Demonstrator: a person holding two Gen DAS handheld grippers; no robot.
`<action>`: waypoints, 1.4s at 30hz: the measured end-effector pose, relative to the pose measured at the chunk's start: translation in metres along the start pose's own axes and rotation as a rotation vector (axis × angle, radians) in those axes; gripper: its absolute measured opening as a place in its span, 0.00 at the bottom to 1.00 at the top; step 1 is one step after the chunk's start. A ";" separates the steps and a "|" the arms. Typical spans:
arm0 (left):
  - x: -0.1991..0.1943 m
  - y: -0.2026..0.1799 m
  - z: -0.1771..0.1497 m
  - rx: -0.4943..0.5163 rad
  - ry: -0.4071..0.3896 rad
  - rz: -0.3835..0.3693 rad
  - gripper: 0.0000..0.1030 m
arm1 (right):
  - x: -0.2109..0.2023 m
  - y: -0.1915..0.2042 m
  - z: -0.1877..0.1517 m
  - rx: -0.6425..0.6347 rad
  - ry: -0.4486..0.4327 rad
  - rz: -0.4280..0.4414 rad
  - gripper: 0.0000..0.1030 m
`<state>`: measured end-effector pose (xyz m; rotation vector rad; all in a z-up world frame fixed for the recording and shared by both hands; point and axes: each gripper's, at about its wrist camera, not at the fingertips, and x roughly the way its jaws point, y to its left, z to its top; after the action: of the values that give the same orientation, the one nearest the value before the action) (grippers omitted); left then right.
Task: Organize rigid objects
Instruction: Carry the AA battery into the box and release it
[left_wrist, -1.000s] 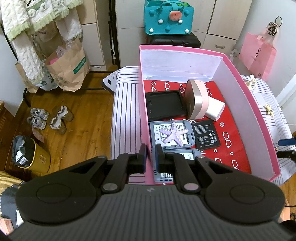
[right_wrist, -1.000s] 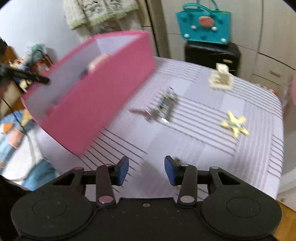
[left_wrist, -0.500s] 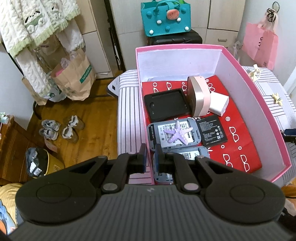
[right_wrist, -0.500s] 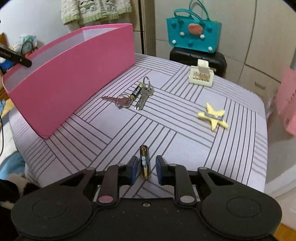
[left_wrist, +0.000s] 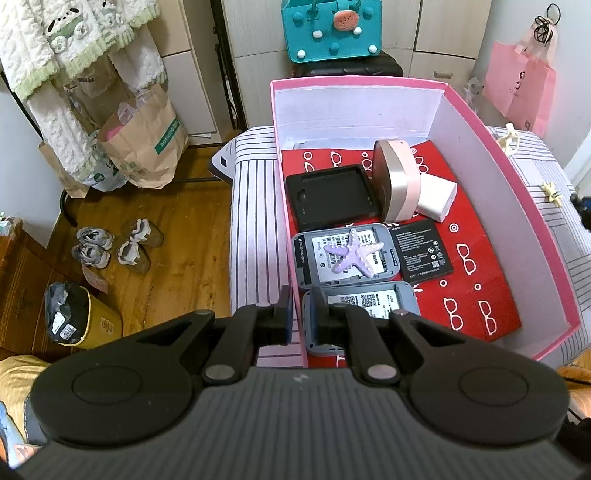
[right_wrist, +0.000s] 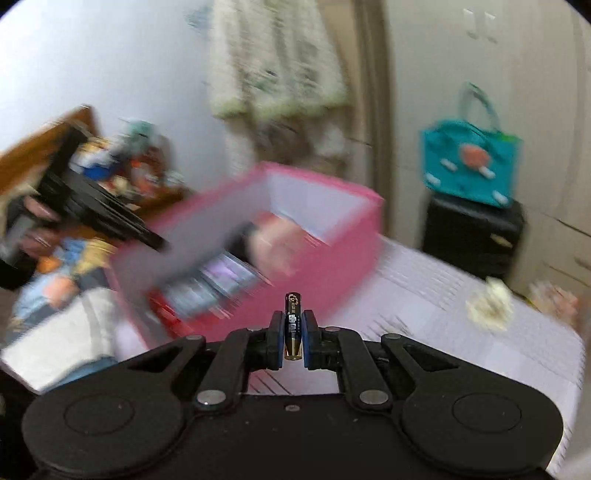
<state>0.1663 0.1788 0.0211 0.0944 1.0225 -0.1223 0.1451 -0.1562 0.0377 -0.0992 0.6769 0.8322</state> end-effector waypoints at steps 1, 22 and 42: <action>0.000 0.001 0.000 -0.002 0.001 -0.005 0.08 | 0.003 0.004 0.009 0.003 0.002 0.044 0.11; -0.002 0.010 -0.006 -0.003 -0.036 -0.064 0.08 | 0.186 0.073 0.071 -0.022 0.446 0.307 0.11; -0.002 0.018 -0.011 -0.039 -0.060 -0.098 0.08 | 0.068 0.024 0.071 0.089 0.175 0.159 0.18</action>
<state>0.1586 0.1978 0.0182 0.0052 0.9696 -0.1932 0.1969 -0.0720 0.0577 -0.0385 0.8944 0.9523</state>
